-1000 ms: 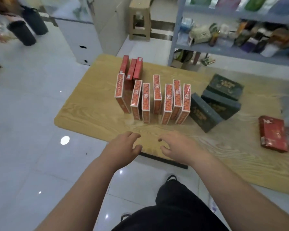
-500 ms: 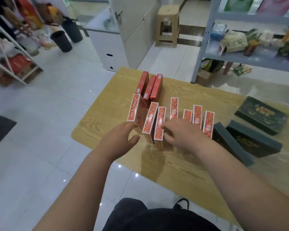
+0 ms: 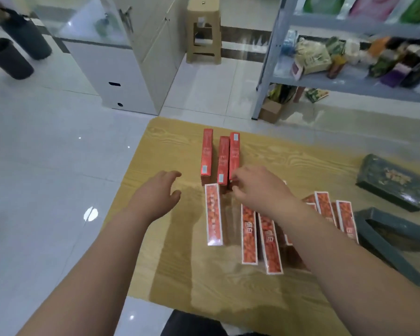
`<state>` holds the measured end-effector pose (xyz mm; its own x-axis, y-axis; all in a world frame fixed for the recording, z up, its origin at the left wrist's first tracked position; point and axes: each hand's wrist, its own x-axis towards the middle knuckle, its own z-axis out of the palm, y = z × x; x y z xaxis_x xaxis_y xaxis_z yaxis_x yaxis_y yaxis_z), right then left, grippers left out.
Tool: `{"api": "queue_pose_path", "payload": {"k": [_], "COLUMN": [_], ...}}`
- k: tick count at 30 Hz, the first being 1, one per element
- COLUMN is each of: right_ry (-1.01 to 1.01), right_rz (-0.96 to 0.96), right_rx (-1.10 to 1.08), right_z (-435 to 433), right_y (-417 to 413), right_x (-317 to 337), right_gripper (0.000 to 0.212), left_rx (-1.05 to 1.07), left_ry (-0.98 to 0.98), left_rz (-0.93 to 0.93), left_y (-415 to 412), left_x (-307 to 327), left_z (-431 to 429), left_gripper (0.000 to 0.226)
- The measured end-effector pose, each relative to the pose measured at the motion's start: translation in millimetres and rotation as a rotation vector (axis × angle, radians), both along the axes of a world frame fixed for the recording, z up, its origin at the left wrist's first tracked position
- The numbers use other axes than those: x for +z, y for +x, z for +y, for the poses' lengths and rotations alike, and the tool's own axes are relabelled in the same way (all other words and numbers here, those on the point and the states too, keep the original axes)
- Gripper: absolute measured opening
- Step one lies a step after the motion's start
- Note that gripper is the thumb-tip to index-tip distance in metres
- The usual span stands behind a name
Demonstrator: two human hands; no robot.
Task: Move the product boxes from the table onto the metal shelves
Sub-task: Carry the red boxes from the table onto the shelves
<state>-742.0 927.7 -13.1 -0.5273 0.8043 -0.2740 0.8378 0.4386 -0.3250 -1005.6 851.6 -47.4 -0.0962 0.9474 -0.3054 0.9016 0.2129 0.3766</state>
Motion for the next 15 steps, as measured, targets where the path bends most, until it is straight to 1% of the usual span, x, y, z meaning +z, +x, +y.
{"api": "queue_pose_path", "payload": {"k": [4,6,8,11,15], "right_ry": [-0.070,-0.096,-0.143,-0.193,-0.184], "right_rz": [-0.089,-0.107,-0.141,-0.203,-0.256], "right_rx": [-0.233,-0.340,-0.420,-0.460,-0.457], "right_z": [28.0,40.4,50.9,61.2,67.7], "right_y": [-43.4,-59.8,-70.9,-82.8,-96.5], "right_x": [-23.1,-34.0,-44.3,-55.7,-59.0], "right_gripper": [0.049,0.059,0.072,0.087,0.093], "left_rx": [-0.218,-0.307,-0.396,-0.481,-0.566], "left_ry": [0.018,0.055,0.099,0.109,0.100], "left_rz": [0.069,0.105,0.131,0.179,0.261], "left_y": [-11.8,-9.5,-6.4,-3.2,-6.5], "left_x": [-25.6,-32.1,-39.4,-46.9,-47.2], "left_z": [74.2,106.0,135.1,167.9,192.3], "left_gripper": [0.069,0.082,0.089,0.084,0.065]}}
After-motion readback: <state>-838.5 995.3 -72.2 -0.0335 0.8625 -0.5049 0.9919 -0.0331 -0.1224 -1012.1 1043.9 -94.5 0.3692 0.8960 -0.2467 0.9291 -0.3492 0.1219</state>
